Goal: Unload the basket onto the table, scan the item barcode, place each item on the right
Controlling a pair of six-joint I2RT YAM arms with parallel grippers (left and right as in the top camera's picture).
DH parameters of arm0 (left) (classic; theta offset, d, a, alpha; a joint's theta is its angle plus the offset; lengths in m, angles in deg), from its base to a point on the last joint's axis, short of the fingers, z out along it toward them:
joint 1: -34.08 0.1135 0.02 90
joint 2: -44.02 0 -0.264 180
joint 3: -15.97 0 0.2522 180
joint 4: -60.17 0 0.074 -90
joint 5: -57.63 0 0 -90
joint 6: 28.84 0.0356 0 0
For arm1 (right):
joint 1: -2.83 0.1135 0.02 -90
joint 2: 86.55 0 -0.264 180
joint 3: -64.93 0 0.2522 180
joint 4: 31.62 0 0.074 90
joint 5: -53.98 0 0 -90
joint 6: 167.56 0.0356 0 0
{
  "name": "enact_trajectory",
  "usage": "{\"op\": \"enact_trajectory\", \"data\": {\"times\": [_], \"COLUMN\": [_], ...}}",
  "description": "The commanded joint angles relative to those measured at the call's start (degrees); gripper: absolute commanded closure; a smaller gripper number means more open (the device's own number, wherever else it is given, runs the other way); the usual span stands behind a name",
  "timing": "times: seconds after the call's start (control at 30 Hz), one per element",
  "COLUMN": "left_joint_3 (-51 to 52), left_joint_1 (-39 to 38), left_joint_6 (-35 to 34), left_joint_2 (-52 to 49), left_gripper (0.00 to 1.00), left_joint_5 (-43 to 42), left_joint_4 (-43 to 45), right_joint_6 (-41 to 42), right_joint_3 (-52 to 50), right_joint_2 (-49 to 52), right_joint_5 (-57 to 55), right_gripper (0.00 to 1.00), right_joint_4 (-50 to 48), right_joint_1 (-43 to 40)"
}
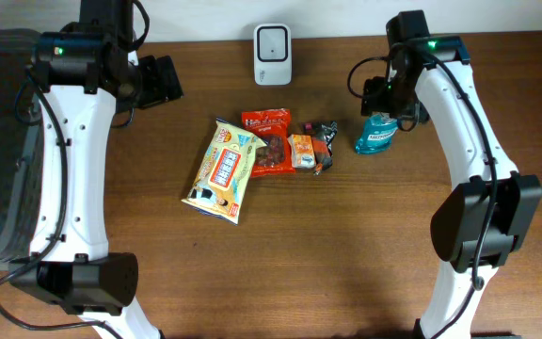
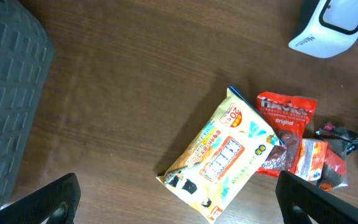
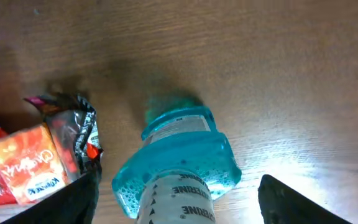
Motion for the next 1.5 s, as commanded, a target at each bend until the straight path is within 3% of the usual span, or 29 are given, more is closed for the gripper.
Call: {"op": "enact_trajectory", "data": {"times": [0.0, 0.03, 0.13, 0.17, 0.37, 0.47, 0.7, 0.9, 0.93, 0.97, 1.4, 1.47], "left_joint_3": [0.13, 0.13, 0.13, 0.13, 0.13, 0.13, 0.13, 0.13, 0.13, 0.13, 0.13, 0.13], "left_joint_1": [0.11, 0.11, 0.11, 0.11, 0.11, 0.11, 0.11, 0.11, 0.11, 0.11, 0.11, 0.11], "left_joint_6": [-0.57, -0.57, -0.57, -0.57, -0.57, -0.57, -0.57, -0.57, -0.57, -0.57, -0.57, -0.57], "left_joint_2": [-0.11, -0.11, -0.11, -0.11, -0.11, -0.11, -0.11, -0.11, -0.11, -0.11, -0.11, -0.11], "left_gripper": [0.01, 0.01, 0.01, 0.01, 0.01, 0.01, 0.01, 0.01, 0.01, 0.01, 0.01, 0.01], "left_joint_5": [0.61, 0.61, 0.61, 0.61, 0.61, 0.61, 0.61, 0.61, 0.61, 0.61, 0.61, 0.61], "left_joint_4": [0.09, 0.09, 0.09, 0.09, 0.09, 0.09, 0.09, 0.09, 0.09, 0.09, 0.09, 0.09], "right_joint_6": [-15.85, -19.67, -22.38, -22.36, -21.73, -18.88, -14.38, -10.95, -10.97, -10.97, -8.83, -8.81], "right_joint_3": [1.40, 1.44, 1.44, 1.44, 1.44, 1.44, 1.44, 1.46, 1.46, 1.46, 1.62, 1.60], "right_joint_2": [-0.48, -0.48, -0.48, -0.48, -0.48, -0.48, -0.48, -0.48, -0.48, -0.48, -0.48, -0.48], "right_joint_5": [-0.68, -0.61, -0.46, -0.42, 1.27, 1.38, 8.90, 15.23, 14.75, 13.46, 2.91, 3.04], "right_gripper": [0.21, 0.25, 0.55, 0.58, 0.61, 0.72, 0.81, 0.81, 0.80, 0.73, 0.73, 0.61], "right_joint_4": [0.68, 1.01, 1.60, 1.60, 1.60, 1.51, -0.98, -1.81, -1.68, -1.55, -0.07, -0.02], "right_joint_1": [-0.15, -0.15, -0.15, -0.15, -0.15, -0.15, -0.11, -0.11, -0.11, -0.11, -0.11, -0.11]}}
